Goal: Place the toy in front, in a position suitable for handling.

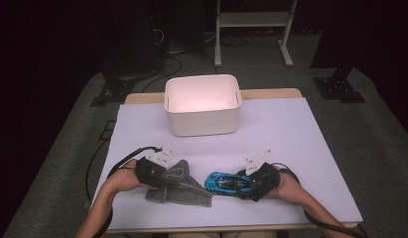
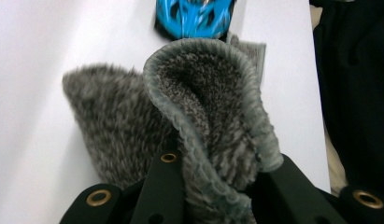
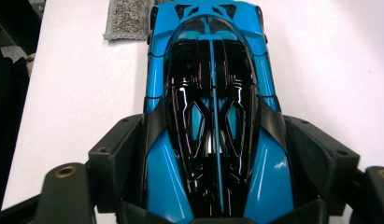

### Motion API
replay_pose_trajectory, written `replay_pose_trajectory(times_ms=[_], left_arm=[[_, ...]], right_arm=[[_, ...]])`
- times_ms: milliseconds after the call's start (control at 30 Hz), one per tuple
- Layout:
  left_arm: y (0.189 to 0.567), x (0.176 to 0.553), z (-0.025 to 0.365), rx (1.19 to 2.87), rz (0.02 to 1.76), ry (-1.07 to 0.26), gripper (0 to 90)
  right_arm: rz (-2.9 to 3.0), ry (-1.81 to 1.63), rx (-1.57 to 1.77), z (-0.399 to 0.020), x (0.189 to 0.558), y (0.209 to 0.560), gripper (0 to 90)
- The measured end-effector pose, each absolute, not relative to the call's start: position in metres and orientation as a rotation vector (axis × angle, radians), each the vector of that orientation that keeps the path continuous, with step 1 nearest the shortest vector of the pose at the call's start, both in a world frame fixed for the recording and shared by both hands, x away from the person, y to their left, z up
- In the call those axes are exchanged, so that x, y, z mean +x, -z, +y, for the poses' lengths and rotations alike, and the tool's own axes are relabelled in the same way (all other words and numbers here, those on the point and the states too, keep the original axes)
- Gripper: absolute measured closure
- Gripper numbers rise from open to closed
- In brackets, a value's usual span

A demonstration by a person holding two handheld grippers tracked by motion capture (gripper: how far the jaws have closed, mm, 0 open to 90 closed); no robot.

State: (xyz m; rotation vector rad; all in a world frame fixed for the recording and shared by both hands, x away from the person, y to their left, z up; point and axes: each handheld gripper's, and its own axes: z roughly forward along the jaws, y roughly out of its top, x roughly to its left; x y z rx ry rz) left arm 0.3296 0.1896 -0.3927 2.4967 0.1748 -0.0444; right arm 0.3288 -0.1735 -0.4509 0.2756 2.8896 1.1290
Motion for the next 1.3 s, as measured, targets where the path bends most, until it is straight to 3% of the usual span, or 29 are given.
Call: replay_pose_trajectory(times_ms=[333,667,1300], left_arm=[[0.394,0.324,0.221,2.417,0.258,0.007,80.1],[0.403,0.317,0.23,2.395,0.265,0.067,79.3],[0.409,0.318,0.255,2.373,0.357,0.051,81.2]], right_arm=[[2.886,-1.17,0.272,-0.178,0.329,0.449,23.2],[2.818,-1.353,0.483,-0.184,0.338,0.45,23.3],[2.838,-1.187,0.356,-0.176,0.331,0.452,23.3]])
